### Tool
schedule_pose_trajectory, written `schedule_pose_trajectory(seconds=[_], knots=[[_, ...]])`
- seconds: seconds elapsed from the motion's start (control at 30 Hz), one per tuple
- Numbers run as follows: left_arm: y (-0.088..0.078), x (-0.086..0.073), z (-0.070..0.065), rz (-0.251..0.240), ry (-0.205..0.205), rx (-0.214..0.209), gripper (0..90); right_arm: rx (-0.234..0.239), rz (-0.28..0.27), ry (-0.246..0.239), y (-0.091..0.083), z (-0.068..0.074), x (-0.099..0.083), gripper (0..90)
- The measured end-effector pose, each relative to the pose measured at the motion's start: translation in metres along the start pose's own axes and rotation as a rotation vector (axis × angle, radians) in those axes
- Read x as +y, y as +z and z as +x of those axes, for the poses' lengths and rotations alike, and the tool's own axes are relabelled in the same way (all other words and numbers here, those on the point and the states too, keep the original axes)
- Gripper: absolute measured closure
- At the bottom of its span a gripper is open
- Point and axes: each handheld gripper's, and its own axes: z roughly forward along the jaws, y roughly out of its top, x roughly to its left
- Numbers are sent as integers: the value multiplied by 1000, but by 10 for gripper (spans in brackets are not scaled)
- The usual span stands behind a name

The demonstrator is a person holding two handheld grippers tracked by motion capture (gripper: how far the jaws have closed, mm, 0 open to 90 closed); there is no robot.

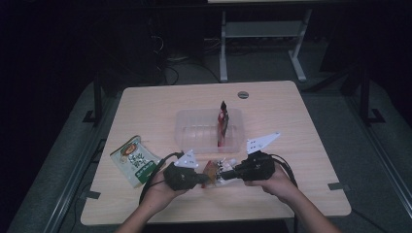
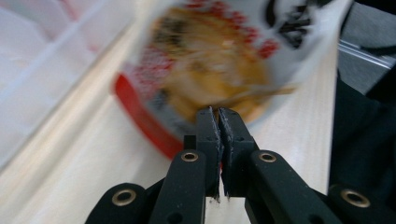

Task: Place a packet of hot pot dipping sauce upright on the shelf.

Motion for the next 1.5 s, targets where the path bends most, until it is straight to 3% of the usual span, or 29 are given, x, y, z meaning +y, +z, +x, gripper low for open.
schedule_pose_trajectory(seconds=[0.17,0.4,0.73,0.97,1.2,1.27,1.5], knots=[[1,-2,9,5,-25,15,862,27,-12,-28,0,4,4,898],[13,4,1,13,10,-4,867,43,7,-82,12,10,18,897],[3,1,8,-3,-11,9,835,32,13,-118,18,13,27,897],[-14,-5,14,-30,-40,26,734,-12,4,-141,9,12,29,897],[-28,-24,14,5,-77,-14,522,-42,8,-148,6,11,34,897],[-30,-30,12,18,-66,-19,470,-49,7,-155,5,11,38,897],[-35,-47,10,32,-88,-19,390,-75,-3,-164,1,7,50,897]])
